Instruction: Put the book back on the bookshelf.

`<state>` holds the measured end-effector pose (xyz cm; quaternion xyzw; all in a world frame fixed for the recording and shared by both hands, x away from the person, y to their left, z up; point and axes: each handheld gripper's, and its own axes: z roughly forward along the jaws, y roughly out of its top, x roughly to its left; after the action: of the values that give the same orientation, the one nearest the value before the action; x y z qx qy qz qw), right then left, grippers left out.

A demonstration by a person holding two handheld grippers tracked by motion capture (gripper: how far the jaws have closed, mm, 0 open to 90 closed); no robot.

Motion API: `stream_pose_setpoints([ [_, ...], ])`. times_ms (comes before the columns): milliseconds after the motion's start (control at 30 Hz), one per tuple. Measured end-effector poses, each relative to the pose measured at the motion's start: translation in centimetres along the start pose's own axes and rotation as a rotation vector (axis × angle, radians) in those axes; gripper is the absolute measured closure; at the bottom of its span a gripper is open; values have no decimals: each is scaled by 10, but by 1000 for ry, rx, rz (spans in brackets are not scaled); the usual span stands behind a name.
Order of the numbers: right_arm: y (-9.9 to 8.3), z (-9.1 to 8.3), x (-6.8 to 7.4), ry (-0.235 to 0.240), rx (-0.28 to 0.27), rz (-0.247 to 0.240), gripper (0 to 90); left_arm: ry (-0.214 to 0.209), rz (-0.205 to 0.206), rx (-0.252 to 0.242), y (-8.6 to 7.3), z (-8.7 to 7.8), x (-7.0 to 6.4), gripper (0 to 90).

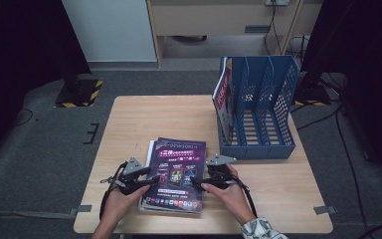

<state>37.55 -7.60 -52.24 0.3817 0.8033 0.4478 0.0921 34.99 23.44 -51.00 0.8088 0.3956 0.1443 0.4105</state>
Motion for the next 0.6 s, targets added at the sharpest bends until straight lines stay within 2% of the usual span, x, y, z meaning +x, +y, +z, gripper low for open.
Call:
stream_pose_setpoints([
  [100,-1,3,-3,19,3,28,125,-1,-2,0,0,0,0,460],
  [133,-1,5,-5,28,4,50,123,-1,-2,1,0,0,0,457],
  [167,-1,5,-5,28,4,50,123,-1,-3,0,0,0,0,457],
  [200,-2,7,-6,38,6,75,118,-1,-3,0,0,0,0,457],
  [467,-4,12,-7,99,18,114,120,-1,-6,-4,-1,0,0,456],
  [600,-3,12,-5,92,29,110,120,-3,-6,-4,-1,0,0,456],
])
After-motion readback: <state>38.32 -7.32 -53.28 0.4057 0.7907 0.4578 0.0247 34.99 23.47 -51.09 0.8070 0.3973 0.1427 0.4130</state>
